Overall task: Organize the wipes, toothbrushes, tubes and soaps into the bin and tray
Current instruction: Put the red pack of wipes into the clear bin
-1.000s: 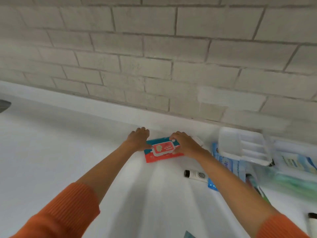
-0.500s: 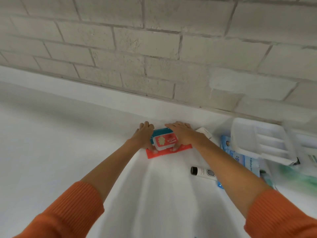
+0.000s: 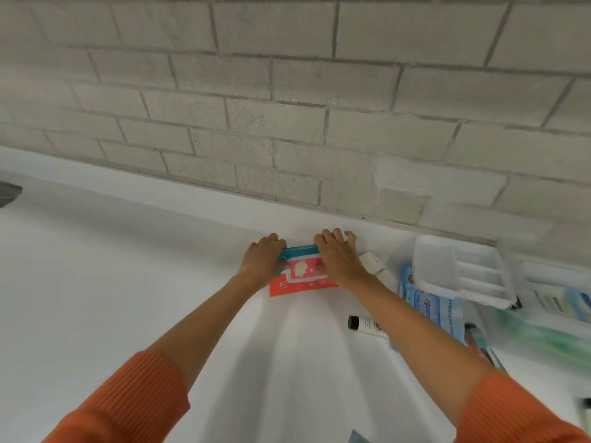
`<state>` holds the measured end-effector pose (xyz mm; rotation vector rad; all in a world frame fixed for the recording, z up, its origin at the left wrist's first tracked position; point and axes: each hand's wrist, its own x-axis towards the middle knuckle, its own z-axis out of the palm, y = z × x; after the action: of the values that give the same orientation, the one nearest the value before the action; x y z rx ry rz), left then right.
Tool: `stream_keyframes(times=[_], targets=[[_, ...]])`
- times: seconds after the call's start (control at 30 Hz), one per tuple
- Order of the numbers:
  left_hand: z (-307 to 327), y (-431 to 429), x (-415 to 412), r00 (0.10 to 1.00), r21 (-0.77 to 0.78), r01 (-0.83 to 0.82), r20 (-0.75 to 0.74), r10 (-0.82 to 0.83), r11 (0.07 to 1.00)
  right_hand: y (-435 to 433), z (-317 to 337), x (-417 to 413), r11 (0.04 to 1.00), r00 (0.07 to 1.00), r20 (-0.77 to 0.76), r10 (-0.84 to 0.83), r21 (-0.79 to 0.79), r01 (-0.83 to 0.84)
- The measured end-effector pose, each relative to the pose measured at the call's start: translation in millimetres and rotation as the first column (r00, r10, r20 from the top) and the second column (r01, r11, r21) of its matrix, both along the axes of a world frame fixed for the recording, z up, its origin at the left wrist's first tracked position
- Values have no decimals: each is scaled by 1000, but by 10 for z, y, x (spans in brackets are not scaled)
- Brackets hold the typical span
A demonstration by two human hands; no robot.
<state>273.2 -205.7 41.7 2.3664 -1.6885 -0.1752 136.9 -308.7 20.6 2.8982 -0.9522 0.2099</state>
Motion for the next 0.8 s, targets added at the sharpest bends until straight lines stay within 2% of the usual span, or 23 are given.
stream_keyframes(times=[0.13, 0.37, 0.63, 0.8], targets=[[305, 152, -81, 999, -91, -32, 12, 33, 995, 133, 336, -94, 997, 997, 73, 2, 71, -8], [955, 265, -477, 999, -251, -4, 46, 16, 968, 296, 1036, -568, 996, 974, 223, -39, 84, 20], [1485, -40, -1414, 984, -413, 175, 54, -168, 894, 178, 1624, -1718, 985, 908, 383, -173, 39, 171], [1558, -362, -2134, 951, -456, 295, 56, -303, 840, -3, 1775, -2533, 962, 884, 384, -267, 47, 270]])
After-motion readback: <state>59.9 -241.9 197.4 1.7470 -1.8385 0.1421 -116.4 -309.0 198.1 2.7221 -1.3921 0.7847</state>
